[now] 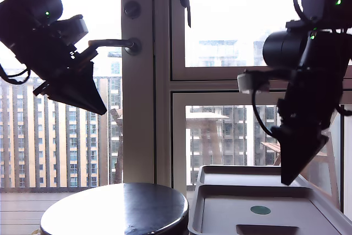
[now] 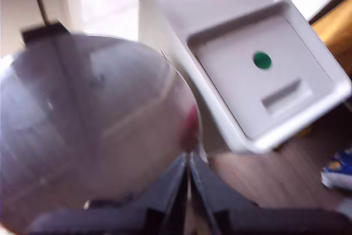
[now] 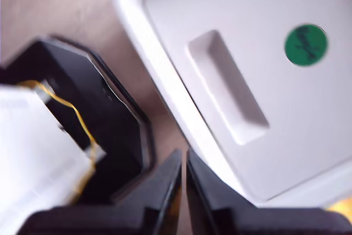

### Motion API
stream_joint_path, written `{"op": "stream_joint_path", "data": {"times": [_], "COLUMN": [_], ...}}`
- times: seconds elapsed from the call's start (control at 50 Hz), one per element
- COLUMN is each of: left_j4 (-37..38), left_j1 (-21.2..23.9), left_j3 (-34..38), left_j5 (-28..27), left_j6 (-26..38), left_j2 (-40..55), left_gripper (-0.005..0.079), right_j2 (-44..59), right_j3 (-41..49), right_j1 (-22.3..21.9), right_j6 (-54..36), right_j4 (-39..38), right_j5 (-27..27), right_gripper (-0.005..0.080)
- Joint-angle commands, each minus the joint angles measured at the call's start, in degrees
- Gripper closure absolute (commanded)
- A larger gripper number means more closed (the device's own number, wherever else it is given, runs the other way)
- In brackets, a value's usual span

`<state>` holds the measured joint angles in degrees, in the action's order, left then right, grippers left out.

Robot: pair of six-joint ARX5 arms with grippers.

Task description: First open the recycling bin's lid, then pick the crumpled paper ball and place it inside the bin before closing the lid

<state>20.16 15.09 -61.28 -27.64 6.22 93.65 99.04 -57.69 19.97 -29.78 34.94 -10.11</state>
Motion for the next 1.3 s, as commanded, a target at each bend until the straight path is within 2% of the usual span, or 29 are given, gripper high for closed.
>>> {"op": "stream_joint_path", "data": {"times": [0.0,0.12,0.32,0.58,0.84,1.06,1.18,1.28], "left_j4": [1.4,2.8,0.6,-5.4,-15.6,-23.5,-26.5,-30.9], "left_j1": [-0.3,-0.4,-0.4,-3.4,-5.3,-5.5,-5.4,-5.2], "left_j3": [0.1,0.1,0.1,4.5,15.2,26.5,32.3,37.0], "left_j5": [-0.4,0.3,8.2,9.8,13.1,15.1,16.3,17.3], "left_j6": [0.3,0.2,0.2,-2.1,-3.8,-6.3,-8.0,-8.6], "left_j2": [-2.3,-3.6,-4.5,-4.9,-8.8,-16.5,-22.3,-27.6], "left_gripper": [0.0766,0.0766,0.0766,0.0766,0.0766,0.0766,0.0766,0.0766], "right_j2": [-0.6,-0.7,-0.9,-3.6,-15.6,-28.0,-35.3,-41.9], "right_j3": [-1.0,-1.2,-1.1,1.3,16.5,28.8,34.2,39.1], "right_j1": [0.3,0.0,-1.8,-4.5,-8.0,-12.5,-12.9,-12.8], "right_j6": [6.0,15.3,22.6,26.7,28.3,30.1,29.6,29.6], "right_j4": [0.5,-2.8,-10.5,-16.8,-30.1,-38.2,-44.3,-52.2], "right_j5": [-0.3,-0.3,0.9,9.3,12.3,11.9,11.6,11.6], "right_gripper": [0.0764,0.0764,0.0764,0.0764,0.0764,0.0764,0.0764,0.0764]}}
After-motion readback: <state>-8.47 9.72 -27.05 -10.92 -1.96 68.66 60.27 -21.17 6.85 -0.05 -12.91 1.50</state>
